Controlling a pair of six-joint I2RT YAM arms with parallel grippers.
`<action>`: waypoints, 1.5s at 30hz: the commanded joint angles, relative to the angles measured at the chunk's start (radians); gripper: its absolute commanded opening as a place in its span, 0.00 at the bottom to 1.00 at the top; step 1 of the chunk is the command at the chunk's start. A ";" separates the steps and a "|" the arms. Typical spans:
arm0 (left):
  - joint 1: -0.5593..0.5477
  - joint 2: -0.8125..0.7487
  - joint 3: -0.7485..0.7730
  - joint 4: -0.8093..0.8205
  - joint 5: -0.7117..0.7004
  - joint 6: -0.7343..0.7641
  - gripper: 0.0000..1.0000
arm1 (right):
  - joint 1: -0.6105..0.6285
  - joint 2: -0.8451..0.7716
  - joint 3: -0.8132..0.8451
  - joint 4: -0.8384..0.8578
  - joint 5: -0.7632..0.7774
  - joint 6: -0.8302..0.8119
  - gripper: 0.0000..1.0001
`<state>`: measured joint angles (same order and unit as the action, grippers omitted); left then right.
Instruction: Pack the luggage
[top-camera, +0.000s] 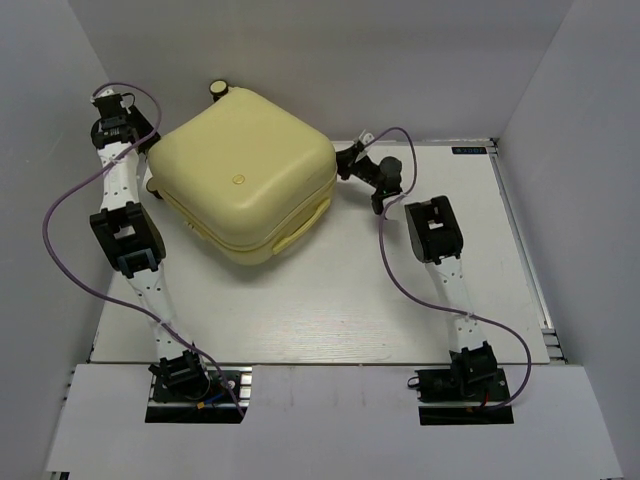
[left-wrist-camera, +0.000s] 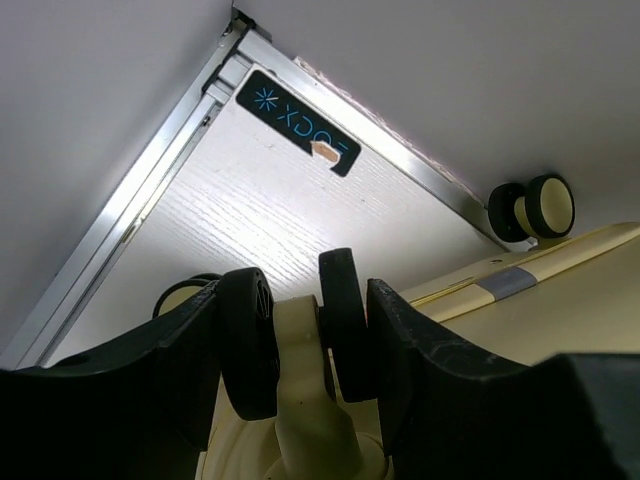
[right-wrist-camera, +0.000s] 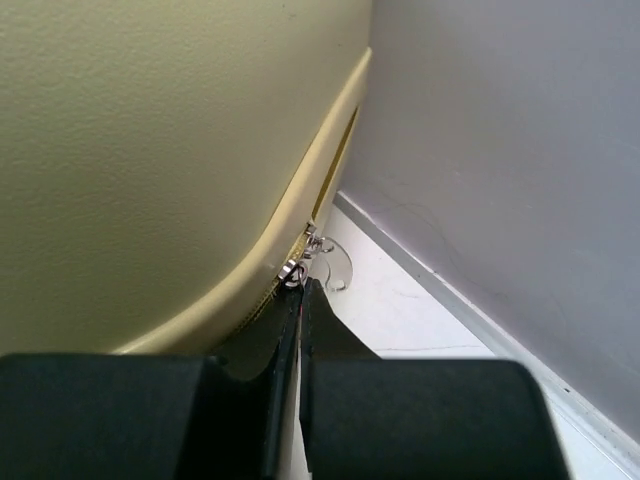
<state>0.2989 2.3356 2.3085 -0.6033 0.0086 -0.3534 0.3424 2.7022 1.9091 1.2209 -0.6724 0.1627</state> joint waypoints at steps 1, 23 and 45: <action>-0.149 0.088 -0.058 -0.061 0.199 0.160 0.00 | 0.086 -0.024 0.073 0.038 0.180 -0.040 0.02; -0.086 -0.459 -0.172 -0.530 -0.368 0.073 1.00 | 0.021 -1.005 -0.587 -1.219 0.608 -0.035 0.91; -0.575 -1.024 -0.534 -0.747 -0.513 0.016 1.00 | 0.020 -1.532 -0.847 -1.492 0.565 -0.029 0.91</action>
<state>-0.2184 1.3136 1.7763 -1.3102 -0.4137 -0.3325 0.3603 1.2201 1.0801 -0.2634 -0.1246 0.1520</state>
